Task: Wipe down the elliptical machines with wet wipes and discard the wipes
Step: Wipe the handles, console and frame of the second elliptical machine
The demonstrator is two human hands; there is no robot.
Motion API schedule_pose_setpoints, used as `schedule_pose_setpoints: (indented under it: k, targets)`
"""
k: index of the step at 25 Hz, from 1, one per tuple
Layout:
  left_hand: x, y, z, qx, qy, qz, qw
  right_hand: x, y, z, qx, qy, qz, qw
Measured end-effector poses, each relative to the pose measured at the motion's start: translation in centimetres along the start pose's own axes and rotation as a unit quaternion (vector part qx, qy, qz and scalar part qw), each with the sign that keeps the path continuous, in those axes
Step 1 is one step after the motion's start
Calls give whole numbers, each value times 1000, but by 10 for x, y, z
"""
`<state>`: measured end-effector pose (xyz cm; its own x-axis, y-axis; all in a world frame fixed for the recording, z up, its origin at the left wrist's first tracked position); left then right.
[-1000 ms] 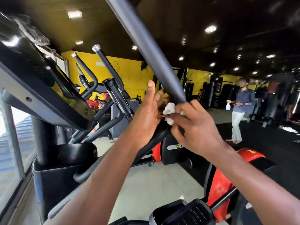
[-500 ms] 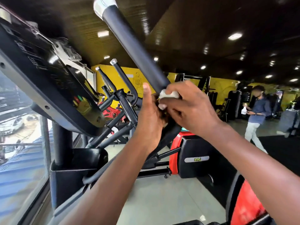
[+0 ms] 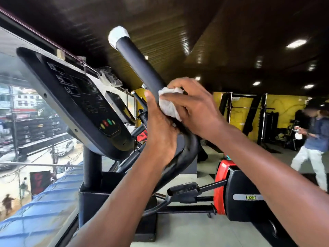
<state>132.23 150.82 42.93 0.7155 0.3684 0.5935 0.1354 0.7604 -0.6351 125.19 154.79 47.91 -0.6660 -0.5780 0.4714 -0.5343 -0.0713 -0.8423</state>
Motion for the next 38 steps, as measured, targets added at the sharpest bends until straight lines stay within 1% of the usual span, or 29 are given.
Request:
schedule_pose_setpoints:
  k: [5, 8, 10, 11, 12, 13, 15, 16, 17, 18, 21, 22, 23, 26, 27, 29, 32, 33, 34, 35, 36, 38]
  targets:
    - [26, -3, -17, 34, -45, 20, 998, -1, 36, -10, -16, -72, -64, 995]
    - [33, -6, -15, 29, -50, 33, 998, 12, 2, -2, 8, -118, -16, 993]
    - [34, -8, -11, 26, -53, 46, 997, 11, -32, 10, 10, -98, 23, 995]
    - [35, -10, -10, 26, -54, 51, 997, 8, -40, 13, -2, -81, 29, 996]
    - [36, -11, -11, 27, -51, 54, 997, 6, -39, 14, -23, -62, 18, 998]
    - [38, -12, -11, 28, -44, 57, 997, 2, -32, 12, -52, -47, -14, 997]
    - [43, -14, -18, 47, -39, 70, 996, -10, -9, 6, -111, -36, -98, 988]
    - [45, -15, -19, 55, -47, 77, 994, -11, -4, 3, -126, -38, -124, 983]
    - [47, -15, -19, 60, -53, 83, 993, -7, -8, 3, -129, -47, -126, 982]
    - [49, -16, -16, 63, -52, 89, 993, 1, -21, 5, -121, -67, -102, 985]
    - [55, -20, -10, 69, -44, 102, 991, 18, -70, 20, -62, -132, 20, 989]
    - [57, -21, -9, 73, -43, 106, 991, 20, -76, 22, -50, -134, 30, 989]
    - [59, -23, -11, 79, -43, 110, 990, 19, -73, 21, -45, -126, 18, 991]
    - [69, -24, -17, 91, -75, 121, 986, 9, -35, 8, -73, -130, -73, 986]
    - [71, -25, -19, 92, -80, 121, 985, 9, -28, 5, -90, -139, -83, 983]
    - [72, -26, -16, 98, -78, 122, 985, 18, -38, 6, -103, -162, -54, 980]
    - [70, -30, -12, 112, -51, 124, 985, 23, -88, 17, -35, -145, 23, 988]
    - [71, -32, -12, 111, -49, 123, 985, 23, -101, 18, -19, -146, 53, 988]
    - [71, -33, -13, 108, -47, 121, 986, 24, -106, 18, -19, -148, 72, 986]
    - [73, -34, -15, 104, -51, 118, 986, 24, -101, 17, -34, -147, 72, 986]
    - [75, -34, -17, 98, -55, 116, 987, 23, -90, 16, -64, -150, 58, 985]
    - [79, -34, -19, 88, -68, 110, 988, 18, -66, 14, -153, -168, 33, 973]
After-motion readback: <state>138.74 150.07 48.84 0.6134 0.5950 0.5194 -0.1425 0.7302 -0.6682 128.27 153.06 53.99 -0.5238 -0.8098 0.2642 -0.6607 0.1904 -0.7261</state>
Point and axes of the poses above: each hand's wrist, its own y-axis away from the middle knuckle, its own z-axis out of the palm, x = y × z, the point moved 6 cm from there along -y, towards the middle knuckle, and after that the axes turned 5 degrees about -x, right-handed, at the moved point
